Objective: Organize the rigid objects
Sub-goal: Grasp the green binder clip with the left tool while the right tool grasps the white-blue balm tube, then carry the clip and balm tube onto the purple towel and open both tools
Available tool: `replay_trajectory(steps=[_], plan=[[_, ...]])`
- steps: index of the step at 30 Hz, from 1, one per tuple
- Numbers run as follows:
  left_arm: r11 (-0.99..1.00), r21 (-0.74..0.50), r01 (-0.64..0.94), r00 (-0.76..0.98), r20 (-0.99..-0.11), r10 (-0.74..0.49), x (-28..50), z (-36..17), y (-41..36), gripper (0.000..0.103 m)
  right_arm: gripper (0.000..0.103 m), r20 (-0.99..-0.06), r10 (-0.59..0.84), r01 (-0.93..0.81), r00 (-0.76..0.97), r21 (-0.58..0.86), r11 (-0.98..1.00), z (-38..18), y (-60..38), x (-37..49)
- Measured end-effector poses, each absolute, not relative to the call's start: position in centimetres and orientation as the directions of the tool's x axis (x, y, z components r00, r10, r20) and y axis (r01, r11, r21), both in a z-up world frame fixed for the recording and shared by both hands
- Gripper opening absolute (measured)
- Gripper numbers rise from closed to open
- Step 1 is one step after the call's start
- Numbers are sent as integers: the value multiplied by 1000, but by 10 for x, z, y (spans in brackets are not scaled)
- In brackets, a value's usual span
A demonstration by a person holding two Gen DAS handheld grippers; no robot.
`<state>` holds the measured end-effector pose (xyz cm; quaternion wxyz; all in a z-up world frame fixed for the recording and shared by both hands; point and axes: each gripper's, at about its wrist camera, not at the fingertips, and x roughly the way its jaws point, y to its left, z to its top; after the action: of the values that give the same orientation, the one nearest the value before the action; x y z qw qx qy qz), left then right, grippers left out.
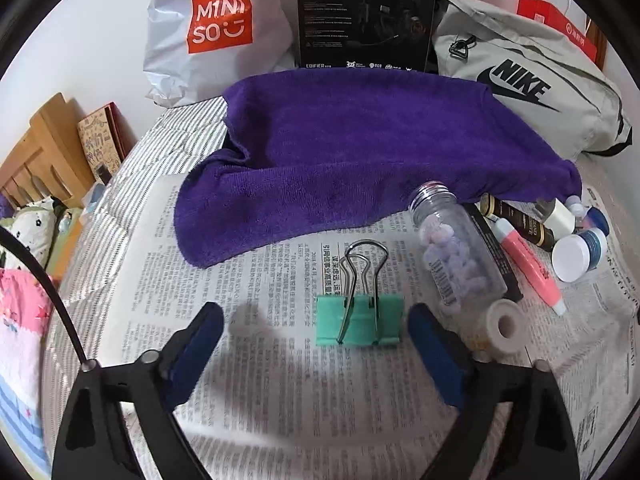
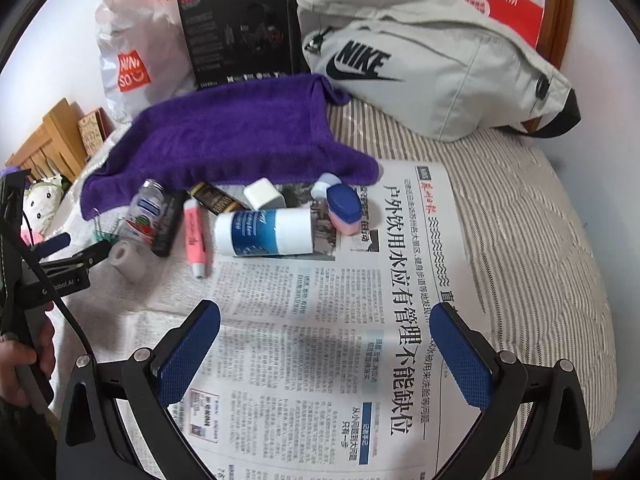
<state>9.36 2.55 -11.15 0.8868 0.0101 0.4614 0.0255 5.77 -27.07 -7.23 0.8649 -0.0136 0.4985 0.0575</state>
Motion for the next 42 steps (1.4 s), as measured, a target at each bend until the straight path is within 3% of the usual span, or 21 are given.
replay_trajectory(steps=[5, 7, 8, 12, 31, 34, 36, 42], plan=[[1000, 20, -6, 589, -808, 20, 95, -116, 25, 78, 103, -874, 89, -110, 477, 41, 993, -82, -269, 67], [1000, 14, 5, 601, -799, 8, 94, -115, 24, 66, 103, -875, 99, -112, 473, 52, 992, -85, -267, 70], [1000, 7, 5, 606, -796, 3, 94, -114, 24, 54, 103, -876, 105, -112, 471, 59, 992, -86, -266, 72], [1000, 11, 26, 610, -793, -7, 94, -113, 20, 44, 103, -875, 140, -111, 464, 100, 989, -91, -261, 81], [999, 0, 35, 621, -783, -21, 91, -114, 19, 42, 102, -883, 128, -159, 452, 62, 985, -117, -219, 128], [999, -3, 35, 621, -783, -25, 91, -114, 20, 42, 92, -877, 114, -167, 466, 40, 985, -120, -214, 131], [999, -2, 41, 621, -784, -27, 91, -114, 19, 42, 77, -874, 121, -172, 471, 44, 984, -121, -212, 132], [999, -7, 54, 613, -789, -38, 90, -113, 22, 40, 75, -881, 136, -187, 452, 56, 981, -118, -216, 128]])
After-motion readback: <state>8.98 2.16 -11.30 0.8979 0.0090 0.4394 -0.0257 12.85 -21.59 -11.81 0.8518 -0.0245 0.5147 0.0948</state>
